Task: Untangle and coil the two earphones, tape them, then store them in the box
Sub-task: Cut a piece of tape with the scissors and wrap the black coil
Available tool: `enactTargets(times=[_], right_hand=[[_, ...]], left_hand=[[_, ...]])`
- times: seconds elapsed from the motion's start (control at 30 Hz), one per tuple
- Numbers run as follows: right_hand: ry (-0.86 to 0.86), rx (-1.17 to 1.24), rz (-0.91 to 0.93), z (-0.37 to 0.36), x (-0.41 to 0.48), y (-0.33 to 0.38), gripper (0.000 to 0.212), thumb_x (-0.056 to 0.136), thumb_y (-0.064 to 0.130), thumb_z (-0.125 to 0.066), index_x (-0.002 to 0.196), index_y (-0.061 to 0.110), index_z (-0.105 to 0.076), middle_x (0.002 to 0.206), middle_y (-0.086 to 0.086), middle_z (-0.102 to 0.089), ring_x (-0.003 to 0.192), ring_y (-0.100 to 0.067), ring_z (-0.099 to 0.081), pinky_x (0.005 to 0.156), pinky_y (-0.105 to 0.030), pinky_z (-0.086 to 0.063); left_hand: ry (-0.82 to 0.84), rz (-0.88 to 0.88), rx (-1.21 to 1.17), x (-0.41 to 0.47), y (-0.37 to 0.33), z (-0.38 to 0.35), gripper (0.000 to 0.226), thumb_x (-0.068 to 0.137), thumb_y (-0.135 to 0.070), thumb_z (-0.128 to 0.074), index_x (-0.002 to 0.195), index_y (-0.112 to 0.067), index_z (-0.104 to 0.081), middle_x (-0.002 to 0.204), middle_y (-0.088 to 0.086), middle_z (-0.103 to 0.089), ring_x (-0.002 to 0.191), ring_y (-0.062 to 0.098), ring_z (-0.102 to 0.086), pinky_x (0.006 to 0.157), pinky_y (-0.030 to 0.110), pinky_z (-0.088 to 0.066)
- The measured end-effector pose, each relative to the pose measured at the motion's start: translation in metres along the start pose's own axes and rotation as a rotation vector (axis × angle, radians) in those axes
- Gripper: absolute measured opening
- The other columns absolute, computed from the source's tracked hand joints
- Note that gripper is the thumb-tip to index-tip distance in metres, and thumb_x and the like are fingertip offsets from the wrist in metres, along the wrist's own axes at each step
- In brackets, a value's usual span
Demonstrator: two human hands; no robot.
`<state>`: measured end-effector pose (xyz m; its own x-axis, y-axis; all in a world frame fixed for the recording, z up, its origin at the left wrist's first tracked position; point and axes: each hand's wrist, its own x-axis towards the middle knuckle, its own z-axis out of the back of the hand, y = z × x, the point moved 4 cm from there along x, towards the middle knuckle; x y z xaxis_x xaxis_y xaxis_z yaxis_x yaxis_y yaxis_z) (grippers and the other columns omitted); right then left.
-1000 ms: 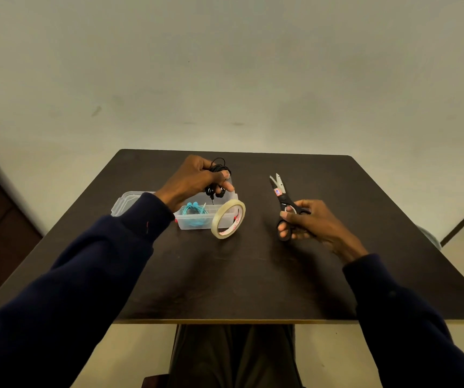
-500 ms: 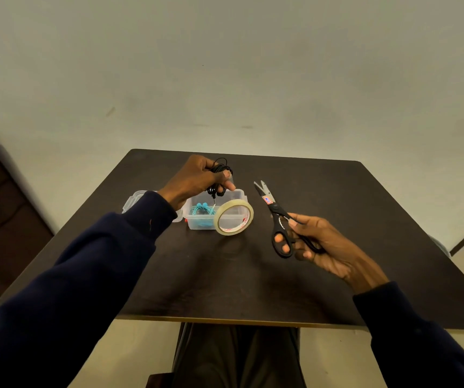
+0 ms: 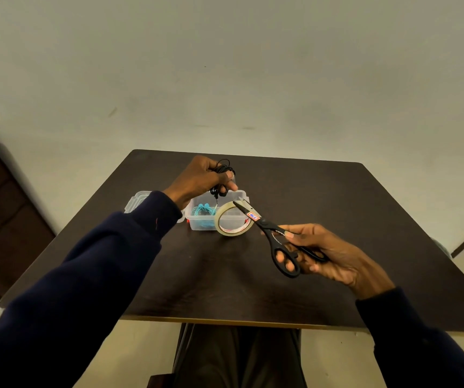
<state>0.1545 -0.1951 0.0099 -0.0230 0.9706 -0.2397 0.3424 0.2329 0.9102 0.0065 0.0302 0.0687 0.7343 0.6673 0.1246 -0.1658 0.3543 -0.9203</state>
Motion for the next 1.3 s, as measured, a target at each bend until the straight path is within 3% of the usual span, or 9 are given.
enactTargets(times=[0.1,0.4,0.93,1.0,1.07,1.13,1.3], right_hand=[[-0.032,-0.007,0.0,-0.006,0.005,0.0,0.049,0.094,0.008,-0.056,0.141,-0.006,-0.048,0.086,-0.029,-0.068,0.058,-0.026,-0.071,0.037,-0.017,-0.048],[-0.064,-0.009,-0.005,-0.015,0.018,0.003,0.043,0.093,0.009,-0.055,0.135,-0.002,-0.054,0.078,-0.022,-0.061,0.056,-0.023,-0.065,0.033,-0.015,-0.04],[-0.133,0.012,-0.017,-0.004,0.025,-0.001,0.051,0.088,0.009,-0.058,0.137,0.0,-0.054,0.069,-0.013,-0.053,0.044,-0.012,-0.053,0.03,-0.012,-0.032],[-0.131,0.011,-0.016,-0.005,0.024,0.0,0.05,0.087,0.009,-0.058,0.136,0.0,-0.054,0.069,-0.013,-0.053,0.044,-0.011,-0.052,0.03,-0.012,-0.032],[-0.135,0.007,-0.019,-0.004,0.024,0.0,0.05,0.087,0.009,-0.059,0.135,-0.001,-0.054,0.069,-0.013,-0.054,0.044,-0.011,-0.052,0.03,-0.011,-0.031],[-0.129,-0.001,-0.02,-0.005,0.023,0.001,0.051,0.086,0.009,-0.059,0.136,-0.002,-0.054,0.069,-0.012,-0.054,0.044,-0.011,-0.052,0.03,-0.011,-0.031],[-0.15,-0.044,-0.021,-0.001,0.021,0.003,0.048,0.088,0.009,-0.058,0.135,0.0,-0.055,0.068,-0.012,-0.054,0.044,-0.011,-0.052,0.031,-0.012,-0.03]], left_hand=[[0.001,-0.006,0.009,0.0,-0.001,-0.001,0.018,0.097,-0.014,-0.065,0.101,0.002,-0.073,0.095,0.015,-0.078,0.077,0.022,-0.067,0.069,0.019,-0.057],[-0.001,-0.012,0.015,-0.001,-0.001,-0.004,0.018,0.097,-0.013,-0.065,0.102,0.003,-0.072,0.096,0.016,-0.077,0.073,0.015,-0.067,0.066,0.016,-0.055],[-0.041,0.017,-0.033,-0.003,0.001,0.0,0.019,0.096,-0.014,-0.066,0.1,0.004,-0.072,0.093,0.015,-0.078,0.084,0.03,-0.069,0.084,0.036,-0.057],[-0.069,0.021,-0.059,-0.002,-0.001,0.001,0.018,0.097,-0.013,-0.066,0.099,0.004,-0.073,0.09,0.015,-0.078,0.076,0.022,-0.069,0.078,0.032,-0.057],[-0.09,0.019,-0.06,-0.003,-0.005,0.001,0.015,0.098,-0.011,-0.063,0.098,0.002,-0.072,0.073,0.001,-0.077,0.062,0.006,-0.067,0.064,0.018,-0.056],[-0.101,0.012,-0.063,-0.005,-0.006,0.003,0.015,0.099,-0.011,-0.062,0.097,0.001,-0.071,0.064,-0.008,-0.073,0.056,0.002,-0.065,0.058,0.013,-0.052],[-0.137,0.009,-0.102,-0.007,0.002,0.012,0.015,0.099,-0.012,-0.062,0.101,0.0,-0.071,0.079,0.001,-0.077,0.06,0.005,-0.067,0.061,0.016,-0.054]])
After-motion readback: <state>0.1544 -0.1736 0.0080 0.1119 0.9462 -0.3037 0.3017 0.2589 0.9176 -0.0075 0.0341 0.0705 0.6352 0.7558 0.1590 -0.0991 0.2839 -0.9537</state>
